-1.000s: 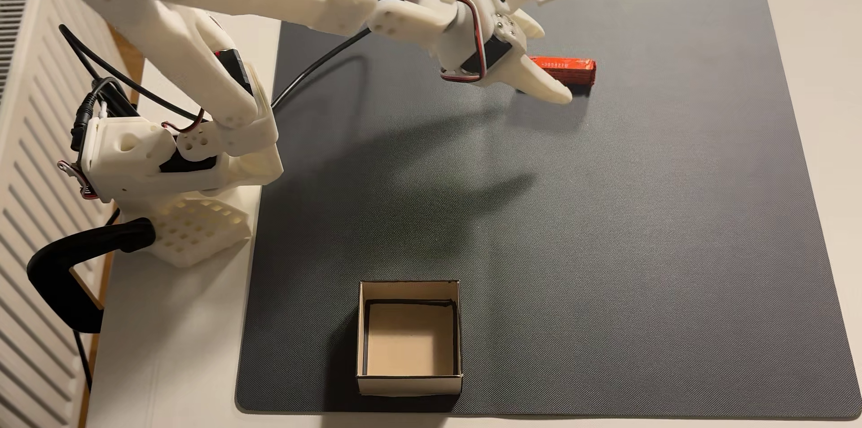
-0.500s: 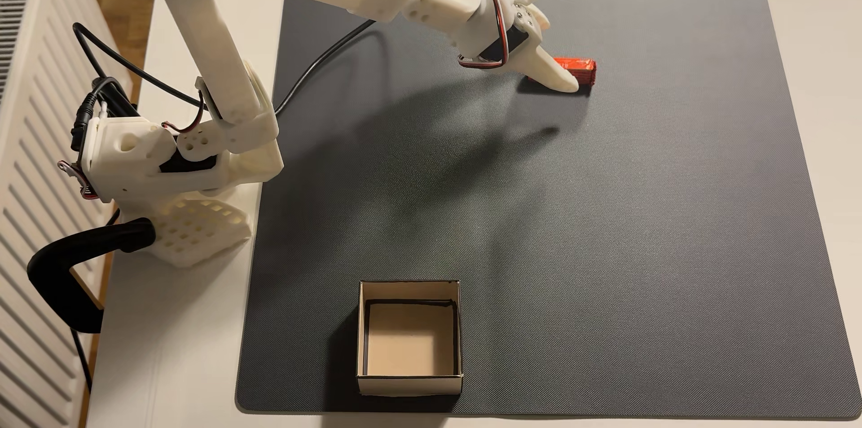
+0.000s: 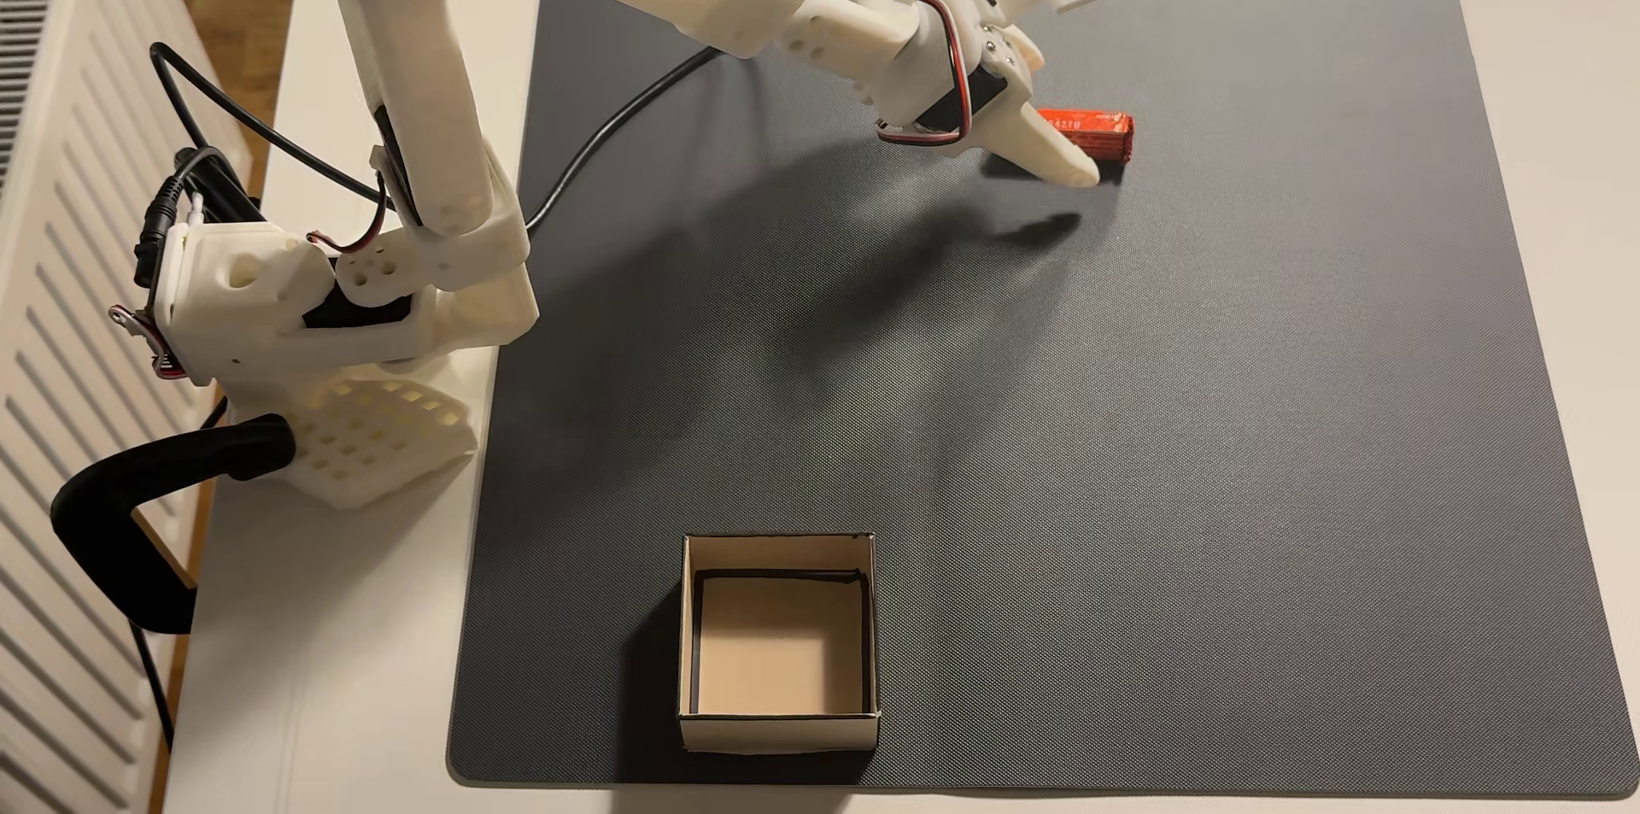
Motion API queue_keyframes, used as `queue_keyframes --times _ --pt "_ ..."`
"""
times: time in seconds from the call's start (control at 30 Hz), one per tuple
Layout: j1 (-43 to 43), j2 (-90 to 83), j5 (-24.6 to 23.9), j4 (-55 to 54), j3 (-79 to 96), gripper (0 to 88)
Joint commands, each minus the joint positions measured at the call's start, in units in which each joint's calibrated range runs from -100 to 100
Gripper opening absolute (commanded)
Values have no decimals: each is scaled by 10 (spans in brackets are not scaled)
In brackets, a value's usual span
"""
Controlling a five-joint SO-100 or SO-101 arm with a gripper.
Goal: Pick the red object and place it in the box
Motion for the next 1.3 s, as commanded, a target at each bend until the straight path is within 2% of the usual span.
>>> queue_keyframes --times 0.0,0.63,0.9,1.27 --pt "4 6 -1 -12 -20 314" --pt "4 31 -1 -44 -20 304" --pt "4 26 2 -43 -19 202" --pt "17 31 3 -43 -18 194"
